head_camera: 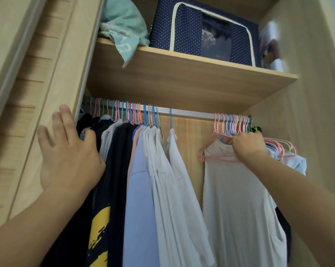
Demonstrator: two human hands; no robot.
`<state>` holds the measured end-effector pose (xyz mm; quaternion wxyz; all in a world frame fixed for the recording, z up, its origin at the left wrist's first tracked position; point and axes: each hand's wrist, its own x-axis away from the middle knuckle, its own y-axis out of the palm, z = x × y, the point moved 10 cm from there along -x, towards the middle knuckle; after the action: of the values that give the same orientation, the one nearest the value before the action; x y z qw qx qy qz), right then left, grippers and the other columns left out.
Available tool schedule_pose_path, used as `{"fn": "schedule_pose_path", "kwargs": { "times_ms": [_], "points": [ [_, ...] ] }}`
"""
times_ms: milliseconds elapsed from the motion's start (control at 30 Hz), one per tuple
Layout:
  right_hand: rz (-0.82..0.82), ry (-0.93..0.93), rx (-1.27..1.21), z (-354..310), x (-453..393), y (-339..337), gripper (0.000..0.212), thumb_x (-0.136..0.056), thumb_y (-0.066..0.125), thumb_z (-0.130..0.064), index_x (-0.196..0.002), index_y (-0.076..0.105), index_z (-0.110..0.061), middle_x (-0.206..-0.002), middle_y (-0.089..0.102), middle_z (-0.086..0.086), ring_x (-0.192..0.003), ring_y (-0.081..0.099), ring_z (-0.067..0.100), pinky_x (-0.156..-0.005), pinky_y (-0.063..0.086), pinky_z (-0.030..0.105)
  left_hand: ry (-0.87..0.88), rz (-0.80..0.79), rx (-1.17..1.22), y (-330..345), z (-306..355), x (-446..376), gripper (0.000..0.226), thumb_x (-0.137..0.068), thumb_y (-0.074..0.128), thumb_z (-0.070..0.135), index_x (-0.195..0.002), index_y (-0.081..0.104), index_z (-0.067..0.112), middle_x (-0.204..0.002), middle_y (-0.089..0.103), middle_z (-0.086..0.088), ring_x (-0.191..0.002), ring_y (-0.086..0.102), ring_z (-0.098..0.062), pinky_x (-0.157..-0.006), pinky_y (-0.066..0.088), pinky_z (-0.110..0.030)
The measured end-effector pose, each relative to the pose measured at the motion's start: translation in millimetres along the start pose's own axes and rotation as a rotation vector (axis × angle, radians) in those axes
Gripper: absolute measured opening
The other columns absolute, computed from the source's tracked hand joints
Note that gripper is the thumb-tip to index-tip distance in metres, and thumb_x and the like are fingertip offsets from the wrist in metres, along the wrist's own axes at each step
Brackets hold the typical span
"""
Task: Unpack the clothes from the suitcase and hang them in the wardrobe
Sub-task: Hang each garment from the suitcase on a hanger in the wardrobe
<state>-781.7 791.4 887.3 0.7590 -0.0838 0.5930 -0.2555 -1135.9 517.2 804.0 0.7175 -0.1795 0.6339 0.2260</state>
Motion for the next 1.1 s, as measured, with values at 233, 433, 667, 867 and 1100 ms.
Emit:
{"fn": "schedule_pose_path", "kwargs": {
  "times_ms": [233,433,667,867,1100],
  "points": [
    [0.029,0.172,-0.270,8.5,-5.2,-16.9,0.011,-0.089,0.057,-0.015,-0.099,0.062,-0.018,-0.088,0.064,0.000,-0.089,0.067,0.025,-0.087,0.041,0.037,0.026,-0.033,-0.003,0.0,1.4,1.2,0.034,-0.074,0.059,0.016,-0.101,0.062,-0.004,-0.159,0.009,-0.041,-0.145,0.015,-0.054,-0.114,0.016,-0.067],
    [0.080,0.138,-0.199,4.7,-14.7,-30.9,0.012,-0.083,0.060,-0.012,-0.092,0.064,-0.020,-0.078,0.065,-0.004,-0.080,0.067,0.022,-0.105,0.039,0.046,0.034,-0.070,-0.007,0.6,3.1,2.8,0.034,-0.071,0.061,0.017,-0.099,0.063,-0.003,-0.159,0.010,-0.040,-0.146,0.016,-0.053,-0.115,0.016,-0.067],
    [0.207,0.155,-0.475,28.1,38.0,-49.9,0.014,-0.089,0.056,-0.010,-0.100,0.063,-0.005,-0.097,0.069,0.018,-0.092,0.067,0.038,-0.070,0.037,0.036,-0.061,-0.085,0.205,-18.0,7.7,4.0,0.057,-0.065,0.051,0.025,-0.116,0.059,0.002,-0.161,0.013,-0.034,-0.147,0.016,-0.050,-0.116,0.015,-0.066],
    [0.177,0.224,-0.670,102.2,127.7,-36.7,0.018,-0.089,0.050,-0.007,-0.102,0.062,-0.009,-0.096,0.066,0.022,-0.088,0.060,0.044,-0.063,0.034,0.037,0.140,-0.116,0.729,-66.4,152.9,47.6,0.056,-0.077,0.047,0.017,-0.129,0.058,0.002,-0.138,0.049,-0.024,-0.129,0.045,-0.045,-0.109,0.037,-0.056],
    [-0.086,0.459,-1.123,277.0,395.6,28.7,0.024,-0.103,0.051,-0.017,-0.086,0.066,-0.009,-0.058,0.056,0.005,-0.048,0.061,0.009,-0.053,0.046,0.020,0.284,-0.335,1.118,-132.0,335.1,179.0,0.047,-0.094,0.048,0.023,-0.136,0.054,0.004,-0.135,0.053,-0.020,-0.119,0.052,-0.042,-0.104,0.040,-0.051]
  ]
}}
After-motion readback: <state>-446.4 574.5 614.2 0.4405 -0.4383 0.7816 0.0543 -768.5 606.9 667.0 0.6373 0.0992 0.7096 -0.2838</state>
